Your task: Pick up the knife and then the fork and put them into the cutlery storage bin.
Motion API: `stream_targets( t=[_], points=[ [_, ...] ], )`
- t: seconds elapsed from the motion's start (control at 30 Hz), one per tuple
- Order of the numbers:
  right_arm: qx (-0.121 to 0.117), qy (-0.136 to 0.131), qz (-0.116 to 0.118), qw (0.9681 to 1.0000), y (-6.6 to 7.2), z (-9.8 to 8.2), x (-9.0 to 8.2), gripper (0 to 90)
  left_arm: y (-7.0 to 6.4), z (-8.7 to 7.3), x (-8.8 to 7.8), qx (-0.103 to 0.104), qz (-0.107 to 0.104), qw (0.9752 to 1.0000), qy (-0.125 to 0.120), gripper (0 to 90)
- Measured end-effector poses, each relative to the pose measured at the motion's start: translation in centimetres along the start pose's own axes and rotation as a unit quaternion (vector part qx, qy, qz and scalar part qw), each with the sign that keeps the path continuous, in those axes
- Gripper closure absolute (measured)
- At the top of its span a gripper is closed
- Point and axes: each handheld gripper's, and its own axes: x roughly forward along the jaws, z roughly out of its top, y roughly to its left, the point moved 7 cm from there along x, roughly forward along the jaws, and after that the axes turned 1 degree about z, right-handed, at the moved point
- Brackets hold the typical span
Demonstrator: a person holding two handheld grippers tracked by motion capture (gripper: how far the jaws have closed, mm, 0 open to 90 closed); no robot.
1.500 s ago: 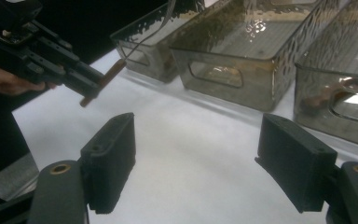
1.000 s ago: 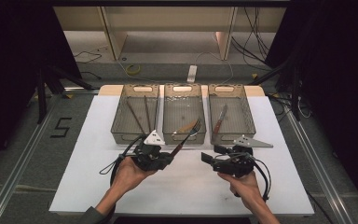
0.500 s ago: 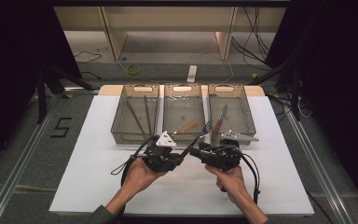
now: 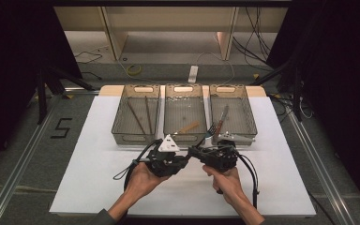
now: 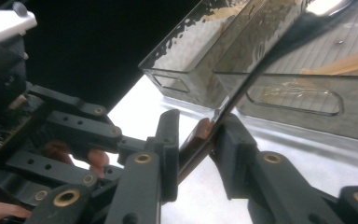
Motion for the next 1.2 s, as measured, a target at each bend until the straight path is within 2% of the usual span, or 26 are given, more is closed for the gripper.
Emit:
stream_targets(
  t=[0.2,0.23,0.3,0.37,0.4,0.57,0.67,0.73,0.9,1.07,1.2],
  points=[
    [0.020,-0.001,0.026,0.9995,0.4,0.1,-0.1,80.5,-0.2,-0.2,0.4,0.000,-0.006,1.0000,-0.003,73.5],
    [0.011,-0.002,0.021,0.9997,0.5,0.2,-0.1,80.7,-0.1,-0.1,0.3,-0.006,-0.012,0.9999,-0.007,72.3],
    [0.008,-0.002,0.020,0.9998,0.5,0.3,-0.4,80.8,0.0,-0.1,0.3,-0.009,-0.014,0.9999,0.001,59.3],
    [0.000,-0.002,0.014,0.9999,0.3,0.7,-0.8,80.8,0.2,0.0,-0.1,0.001,-0.011,0.9999,-0.009,47.3],
    [-0.005,-0.005,0.006,1.0000,0.0,1.0,-1.1,80.8,0.4,0.0,-0.4,-0.002,-0.011,0.9999,-0.011,43.5],
    [0.006,-0.013,-0.025,0.9996,-2.1,2.5,-2.9,80.9,1.7,-0.3,-1.4,-0.008,-0.001,0.9996,-0.025,29.8],
    [0.012,-0.018,-0.042,0.9989,-3.5,3.5,-4.1,80.8,2.5,-0.7,-1.7,-0.010,0.010,0.9993,-0.035,24.6],
    [0.019,-0.024,-0.055,0.9980,-4.5,4.3,-4.9,80.8,3.0,-1.1,-2.0,-0.005,0.015,0.9991,-0.038,21.7],
    [0.028,-0.032,-0.080,0.9959,-6.5,6.1,-6.2,80.8,4.4,-2.1,-3.1,-0.021,0.027,0.9984,-0.044,18.1],
    [0.056,-0.035,-0.089,0.9938,-8.5,8.2,-7.2,80.7,5.3,-2.7,-4.0,-0.031,0.042,0.9972,-0.053,16.1],
    [0.066,-0.037,-0.102,0.9919,-9.7,10.2,-7.8,80.7,5.9,-3.1,-5.0,-0.032,0.055,0.9962,-0.060,15.5]
  ],
)
